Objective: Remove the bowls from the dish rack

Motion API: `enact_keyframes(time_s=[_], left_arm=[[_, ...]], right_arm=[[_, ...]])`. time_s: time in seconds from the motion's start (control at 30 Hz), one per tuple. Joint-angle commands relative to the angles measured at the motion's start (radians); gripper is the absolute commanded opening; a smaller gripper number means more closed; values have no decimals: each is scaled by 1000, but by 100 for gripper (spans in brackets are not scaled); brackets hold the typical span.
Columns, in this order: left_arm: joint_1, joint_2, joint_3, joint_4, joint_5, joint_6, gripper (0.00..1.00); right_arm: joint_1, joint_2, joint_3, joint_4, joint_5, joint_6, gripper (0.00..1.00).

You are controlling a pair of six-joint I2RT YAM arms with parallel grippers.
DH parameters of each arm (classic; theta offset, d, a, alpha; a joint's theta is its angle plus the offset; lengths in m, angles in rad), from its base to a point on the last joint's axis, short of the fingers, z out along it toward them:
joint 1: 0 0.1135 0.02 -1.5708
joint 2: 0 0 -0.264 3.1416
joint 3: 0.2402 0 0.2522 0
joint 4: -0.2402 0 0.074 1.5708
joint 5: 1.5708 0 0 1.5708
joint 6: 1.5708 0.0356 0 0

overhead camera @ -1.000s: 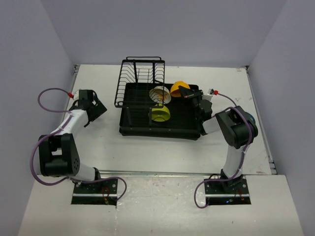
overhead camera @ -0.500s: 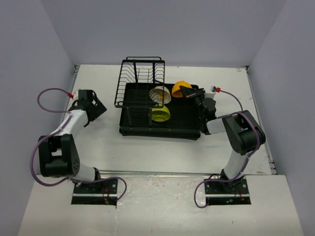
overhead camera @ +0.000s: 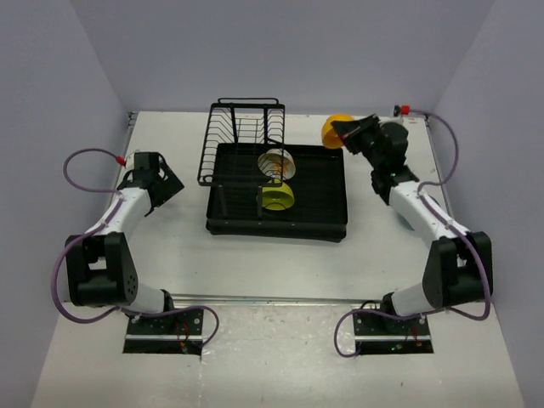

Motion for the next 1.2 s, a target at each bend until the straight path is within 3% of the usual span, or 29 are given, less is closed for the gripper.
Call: enact_keyframes(time_s=[0.0,0.03,0.13,0.33,0.6,0.83,1.17], left_arm=[[12,-35,35,-1,7,31,100],[12,-37,29,7,14,25,100],[12,-29,3,37,41,8,100],[12,15,10,51,61,-6,100],[9,8,32,41,9,25,100],[9,3,18,30,-3,25,100],[9,24,49,21,-20,34,100]], right_arm=[[-65,-96,295,-646,2,-315,0],[-79,-93,397,-859,28,-413,0],[-143,-104,516,-1139,150,-558,0],[-309,-46,621,-1455,314,-724,0],[-366,154,716,-1582,418,-847,0],[-386,324,845,-1649,437,-851,0],[-386,375,785,-1645,417,-842,0]])
